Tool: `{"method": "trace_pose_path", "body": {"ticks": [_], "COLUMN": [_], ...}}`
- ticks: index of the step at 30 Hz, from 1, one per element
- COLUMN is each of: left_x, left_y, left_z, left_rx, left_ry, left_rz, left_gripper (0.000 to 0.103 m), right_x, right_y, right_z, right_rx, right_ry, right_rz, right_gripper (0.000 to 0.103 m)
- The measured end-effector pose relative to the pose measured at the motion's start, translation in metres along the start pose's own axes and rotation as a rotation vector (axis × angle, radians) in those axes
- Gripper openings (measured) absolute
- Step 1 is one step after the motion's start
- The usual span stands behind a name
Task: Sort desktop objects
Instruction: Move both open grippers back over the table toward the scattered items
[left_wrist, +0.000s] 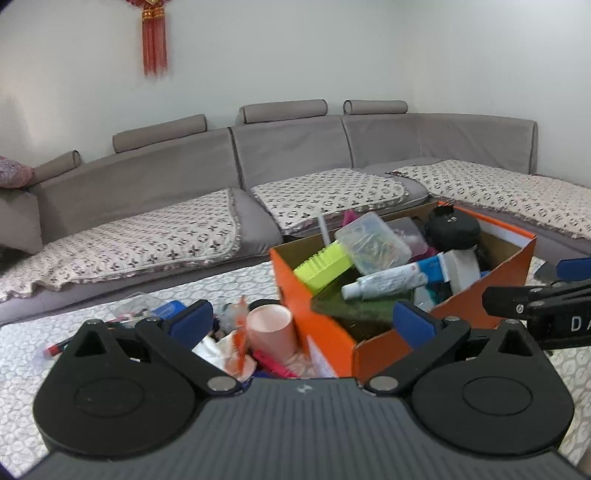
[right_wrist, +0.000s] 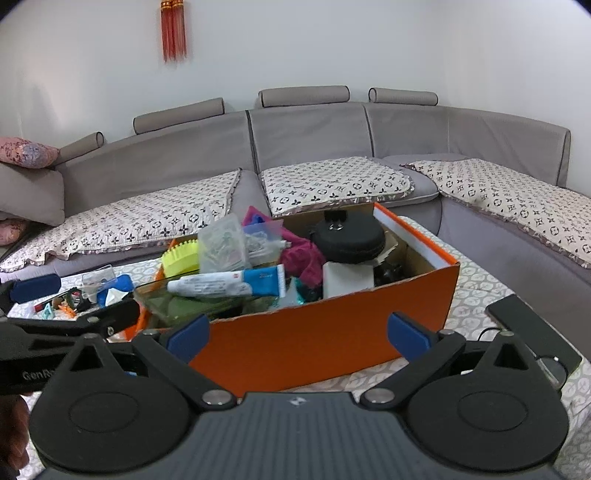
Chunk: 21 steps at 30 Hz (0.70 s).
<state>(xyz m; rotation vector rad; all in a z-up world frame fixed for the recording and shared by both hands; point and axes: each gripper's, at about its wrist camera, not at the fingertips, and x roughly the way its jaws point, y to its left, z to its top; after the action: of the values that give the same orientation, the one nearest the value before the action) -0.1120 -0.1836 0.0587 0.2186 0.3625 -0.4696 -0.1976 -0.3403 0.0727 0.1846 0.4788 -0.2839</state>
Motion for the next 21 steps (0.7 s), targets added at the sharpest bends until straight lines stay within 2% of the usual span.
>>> {"method": "trace_pose_path", "body": {"ticks": [11, 21], "left_x": [-0.012, -0.025], "left_y": [0.031, 0.075], "left_z": [-0.019, -0.031], "left_rx": [-0.008, -0.04], "left_ry": [0.007, 0.006], "left_rz": [0.019, 0.057], "left_gripper": [0.103, 0.103], "right_x": [-0.01, -0.016], "right_y": [0.039, 0.096], "right_z": [-0.01, -0.009], "right_rx": [-0.024, -0.086], "right_ry": [-0.001, 0.001], "right_rz": [0.072, 0.175], "right_gripper": [0.103, 0.103]}}
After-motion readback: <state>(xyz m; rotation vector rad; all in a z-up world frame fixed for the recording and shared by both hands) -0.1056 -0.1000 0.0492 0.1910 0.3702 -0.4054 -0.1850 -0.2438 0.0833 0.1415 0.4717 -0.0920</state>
